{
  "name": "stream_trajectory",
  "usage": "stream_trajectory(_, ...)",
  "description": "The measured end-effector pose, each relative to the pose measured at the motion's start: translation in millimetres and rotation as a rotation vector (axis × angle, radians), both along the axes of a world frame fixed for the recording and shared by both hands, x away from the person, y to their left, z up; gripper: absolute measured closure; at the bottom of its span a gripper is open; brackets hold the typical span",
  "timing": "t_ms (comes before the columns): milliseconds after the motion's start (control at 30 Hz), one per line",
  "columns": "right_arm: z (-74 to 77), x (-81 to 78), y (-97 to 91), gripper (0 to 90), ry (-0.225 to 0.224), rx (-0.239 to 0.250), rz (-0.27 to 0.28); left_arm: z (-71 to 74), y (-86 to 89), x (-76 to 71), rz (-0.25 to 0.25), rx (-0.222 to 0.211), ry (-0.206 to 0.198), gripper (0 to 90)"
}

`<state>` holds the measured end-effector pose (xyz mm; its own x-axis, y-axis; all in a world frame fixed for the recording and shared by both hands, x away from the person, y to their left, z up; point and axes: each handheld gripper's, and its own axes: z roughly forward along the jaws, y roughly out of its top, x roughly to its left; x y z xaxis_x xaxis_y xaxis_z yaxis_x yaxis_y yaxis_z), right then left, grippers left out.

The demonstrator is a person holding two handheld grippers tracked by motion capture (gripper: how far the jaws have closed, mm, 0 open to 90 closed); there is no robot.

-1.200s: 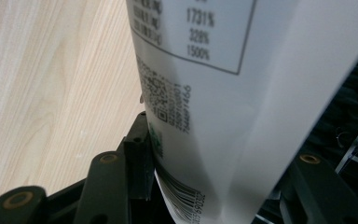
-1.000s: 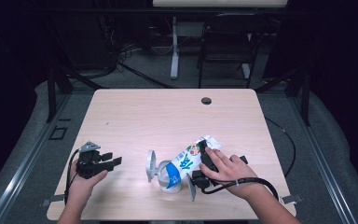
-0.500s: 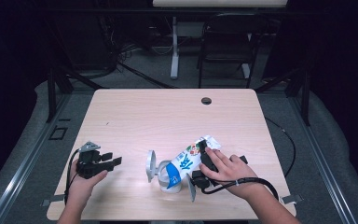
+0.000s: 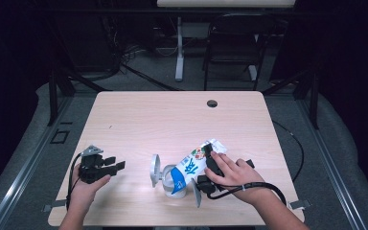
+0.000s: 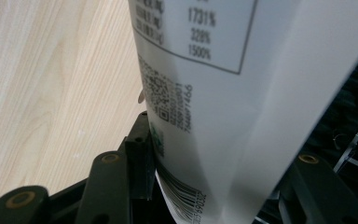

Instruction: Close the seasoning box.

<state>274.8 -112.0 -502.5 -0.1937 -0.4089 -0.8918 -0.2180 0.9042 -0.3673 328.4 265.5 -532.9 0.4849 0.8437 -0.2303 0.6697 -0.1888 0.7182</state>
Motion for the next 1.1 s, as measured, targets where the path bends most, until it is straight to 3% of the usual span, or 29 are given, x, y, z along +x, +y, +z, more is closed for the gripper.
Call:
stream_trajectory(533,1.7,-1.6,0.7,52.2,-0.012,-0.021,-0.007,-0.6,0.1,0.2,0.003,0.000,-0.001,47.9)
stream_trajectory(1100,1.4,-1.1,0.4,52.6,-0.006,-0.011,0.000,-0.8,0.3,0.2,0.005,-0.002,0.001,47.9)
